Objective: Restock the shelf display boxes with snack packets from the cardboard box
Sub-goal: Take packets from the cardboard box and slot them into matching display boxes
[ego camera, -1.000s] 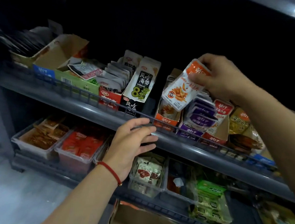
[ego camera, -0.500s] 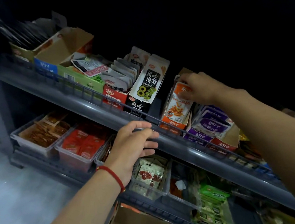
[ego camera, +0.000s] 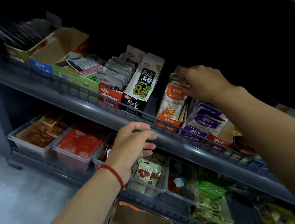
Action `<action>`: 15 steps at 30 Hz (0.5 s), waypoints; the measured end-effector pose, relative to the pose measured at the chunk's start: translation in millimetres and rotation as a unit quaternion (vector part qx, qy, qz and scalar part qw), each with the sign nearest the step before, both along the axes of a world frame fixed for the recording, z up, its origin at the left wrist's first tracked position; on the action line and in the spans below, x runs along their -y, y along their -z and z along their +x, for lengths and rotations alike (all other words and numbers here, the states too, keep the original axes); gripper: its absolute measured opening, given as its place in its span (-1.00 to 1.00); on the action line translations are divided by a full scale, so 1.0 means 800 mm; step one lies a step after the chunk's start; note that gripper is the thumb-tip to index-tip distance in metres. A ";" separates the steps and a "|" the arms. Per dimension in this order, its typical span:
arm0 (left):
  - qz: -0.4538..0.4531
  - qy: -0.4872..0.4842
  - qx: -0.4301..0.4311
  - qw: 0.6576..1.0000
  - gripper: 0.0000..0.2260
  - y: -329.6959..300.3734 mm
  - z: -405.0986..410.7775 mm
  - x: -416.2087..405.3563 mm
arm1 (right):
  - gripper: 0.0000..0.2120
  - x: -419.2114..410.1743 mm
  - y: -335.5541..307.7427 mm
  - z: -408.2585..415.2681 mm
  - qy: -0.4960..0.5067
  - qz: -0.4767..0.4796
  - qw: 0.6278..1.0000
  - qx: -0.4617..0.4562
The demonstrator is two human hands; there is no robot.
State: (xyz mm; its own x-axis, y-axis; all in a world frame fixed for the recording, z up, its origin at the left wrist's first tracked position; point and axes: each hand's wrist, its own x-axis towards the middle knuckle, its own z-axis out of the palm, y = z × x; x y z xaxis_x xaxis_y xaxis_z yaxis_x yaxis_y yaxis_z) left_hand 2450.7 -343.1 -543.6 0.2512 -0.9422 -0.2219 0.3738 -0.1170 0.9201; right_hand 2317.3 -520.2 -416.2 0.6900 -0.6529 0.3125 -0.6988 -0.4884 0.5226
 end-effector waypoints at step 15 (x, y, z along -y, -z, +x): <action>0.017 0.034 0.106 0.994 -0.88 0.027 -0.023 -0.002 | -0.82 -0.117 0.015 -0.039 -0.139 0.043 0.982 0.123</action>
